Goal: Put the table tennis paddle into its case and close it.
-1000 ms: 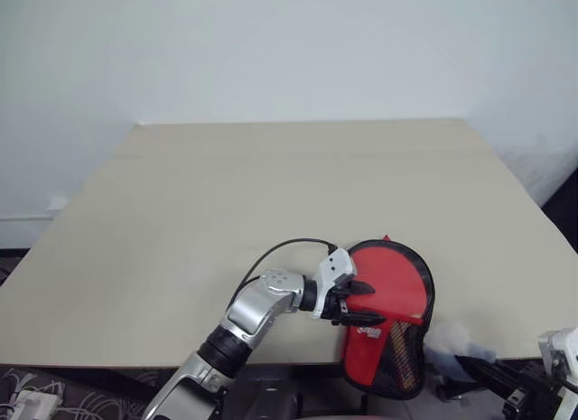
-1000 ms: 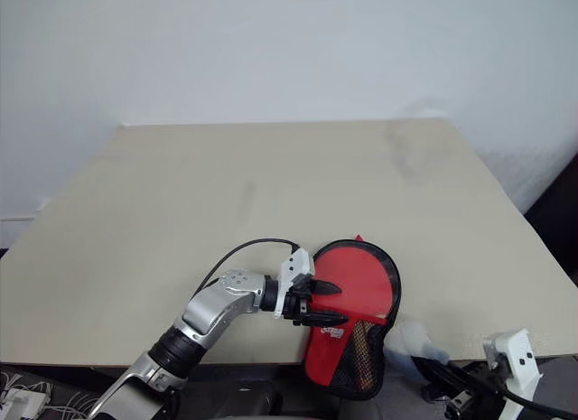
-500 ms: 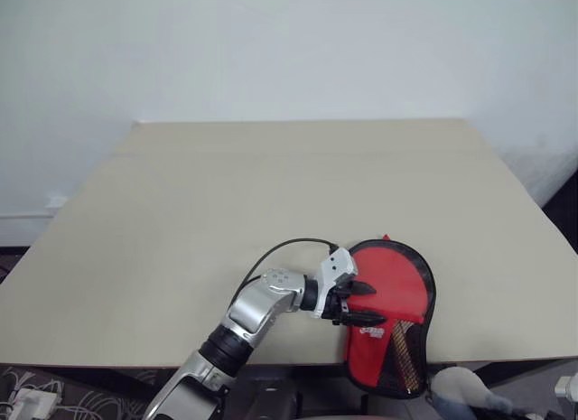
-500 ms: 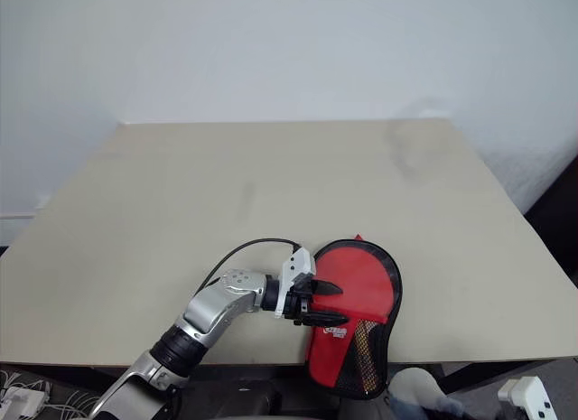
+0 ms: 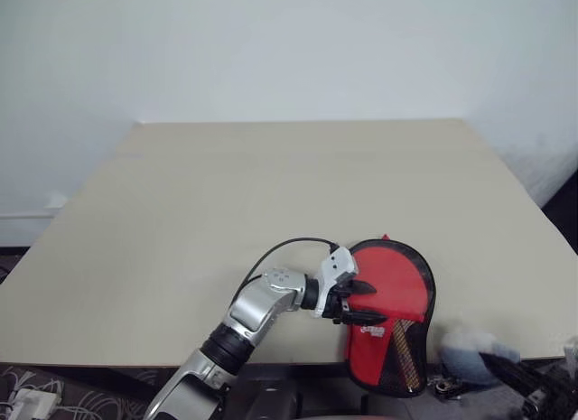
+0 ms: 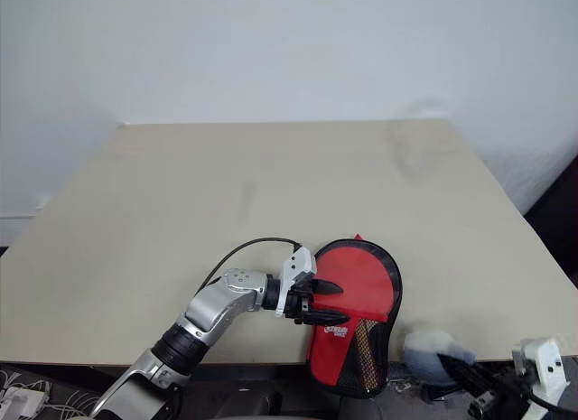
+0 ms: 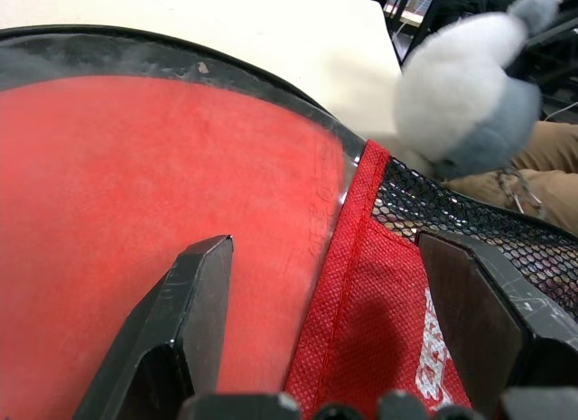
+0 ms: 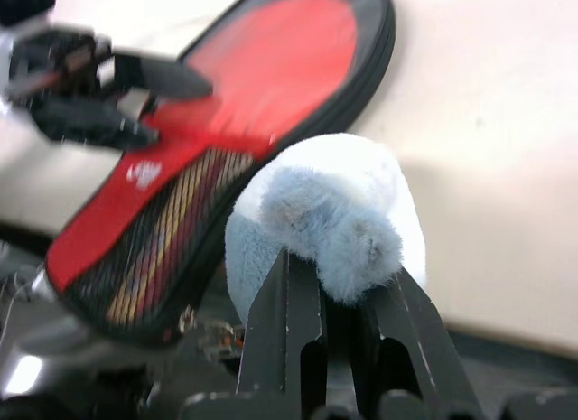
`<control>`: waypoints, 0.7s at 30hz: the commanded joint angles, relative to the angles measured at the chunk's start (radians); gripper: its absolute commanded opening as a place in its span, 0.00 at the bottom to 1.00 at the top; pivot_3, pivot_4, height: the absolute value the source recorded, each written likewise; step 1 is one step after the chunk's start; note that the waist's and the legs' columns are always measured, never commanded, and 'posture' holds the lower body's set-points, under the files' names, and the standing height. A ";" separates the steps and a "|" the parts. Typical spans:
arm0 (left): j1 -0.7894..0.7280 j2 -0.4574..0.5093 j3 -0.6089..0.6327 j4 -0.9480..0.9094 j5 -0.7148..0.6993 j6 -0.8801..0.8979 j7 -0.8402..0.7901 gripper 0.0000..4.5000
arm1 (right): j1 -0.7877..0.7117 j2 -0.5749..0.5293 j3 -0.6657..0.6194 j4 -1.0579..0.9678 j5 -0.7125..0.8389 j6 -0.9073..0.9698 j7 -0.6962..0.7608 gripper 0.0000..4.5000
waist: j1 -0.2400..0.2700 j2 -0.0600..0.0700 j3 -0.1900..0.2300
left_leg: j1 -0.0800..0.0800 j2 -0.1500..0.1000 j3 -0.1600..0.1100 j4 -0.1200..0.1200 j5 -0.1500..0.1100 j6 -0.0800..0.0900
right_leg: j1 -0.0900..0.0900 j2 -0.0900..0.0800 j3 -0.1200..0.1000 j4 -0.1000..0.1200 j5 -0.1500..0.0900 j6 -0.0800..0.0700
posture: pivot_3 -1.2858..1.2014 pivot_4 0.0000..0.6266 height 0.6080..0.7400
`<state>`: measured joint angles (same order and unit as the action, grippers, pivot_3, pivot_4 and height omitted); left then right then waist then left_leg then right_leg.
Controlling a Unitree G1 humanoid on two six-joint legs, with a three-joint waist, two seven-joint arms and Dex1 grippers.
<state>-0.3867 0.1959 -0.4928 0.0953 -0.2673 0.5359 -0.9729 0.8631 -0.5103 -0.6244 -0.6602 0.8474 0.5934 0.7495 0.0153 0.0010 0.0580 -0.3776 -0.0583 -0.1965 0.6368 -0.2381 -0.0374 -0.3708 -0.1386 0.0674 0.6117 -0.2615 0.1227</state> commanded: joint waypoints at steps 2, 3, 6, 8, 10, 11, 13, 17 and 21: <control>0.023 0.027 -0.008 0.047 0.036 0.044 0.026 0.76 | -0.090 0.016 -0.013 -0.027 0.070 0.003 -0.087 0.00 | -0.002 0.000 0.000 | 0.000 0.000 0.000 0.000 0.000 0.000 | 0.000 0.000 0.000 0.000 0.000 0.000 | 0.52 0.00 1.00; 0.023 0.027 -0.006 0.048 0.036 0.044 0.026 0.76 | -0.118 0.022 -0.003 -0.021 0.070 0.005 -0.113 0.00 | -0.002 0.001 0.000 | 0.000 0.000 0.000 0.000 0.000 0.000 | 0.000 0.000 0.000 0.000 0.000 0.000 | 0.52 0.00 1.00; 0.021 0.029 -0.002 0.050 0.038 0.041 0.032 0.76 | -0.196 0.044 0.059 0.000 0.042 0.044 -0.221 0.00 | -0.001 0.001 -0.001 | 0.001 0.000 0.000 0.001 0.000 0.000 | 0.000 0.000 0.000 0.001 0.000 0.000 | 0.52 0.00 1.00; 0.018 0.029 0.001 0.053 0.038 0.038 0.035 0.76 | -0.248 0.062 0.096 0.017 0.036 0.075 -0.294 0.00 | -0.001 0.001 -0.001 | 0.001 0.000 0.000 0.001 0.000 0.000 | 0.000 0.000 0.000 0.002 0.000 0.000 | 0.52 0.00 1.00; 0.014 0.028 0.004 0.058 0.038 0.037 0.037 0.76 | -0.288 0.074 0.138 0.024 0.020 0.095 -0.344 0.00 | -0.001 0.002 -0.002 | 0.000 0.000 0.000 0.001 0.000 0.000 | -0.001 0.000 0.001 0.003 0.000 0.000 | 0.52 0.00 1.00; 0.013 0.028 0.005 0.059 0.039 0.036 0.038 0.76 | -0.300 0.078 0.155 0.024 0.012 0.098 -0.359 0.00 | -0.001 0.002 -0.002 | 0.001 0.000 0.000 0.001 0.001 0.001 | -0.001 0.000 0.001 0.003 0.000 0.000 | 0.52 0.00 1.00; 0.009 0.027 0.007 0.064 0.040 0.034 0.038 0.76 | -0.321 0.083 0.185 0.023 0.003 0.107 -0.384 0.15 | -0.002 0.001 -0.003 | 0.001 0.000 0.000 0.001 0.002 0.003 | -0.001 0.001 0.001 0.005 0.000 0.000 | 0.52 0.00 1.00; 0.004 0.028 0.012 0.068 0.040 0.034 0.040 0.76 | -0.333 0.081 0.205 0.024 -0.004 0.106 -0.394 0.44 | -0.002 0.001 -0.004 | 0.003 0.000 0.000 0.002 0.000 0.000 | -0.001 0.001 0.001 0.009 0.000 0.000 | 0.52 0.00 1.00; 0.003 0.029 0.016 0.069 0.038 0.036 0.042 0.76 | -0.327 0.107 0.185 0.038 -0.068 0.005 -0.376 0.74 | -0.002 0.001 -0.005 | 0.002 0.000 0.000 0.002 0.000 0.000 | -0.001 0.001 0.001 0.009 0.000 0.000 | 0.52 0.00 1.00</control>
<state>-0.3910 0.2008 -0.4830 0.1028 -0.2673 0.5369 -0.9615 0.5377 -0.4154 -0.4240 -0.6204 0.8028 0.6503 0.3668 0.0135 0.0021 0.0532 -0.3751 -0.0582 -0.1962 0.6389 -0.2378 -0.0369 -0.3721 -0.1380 0.0682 0.6212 -0.2612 0.1228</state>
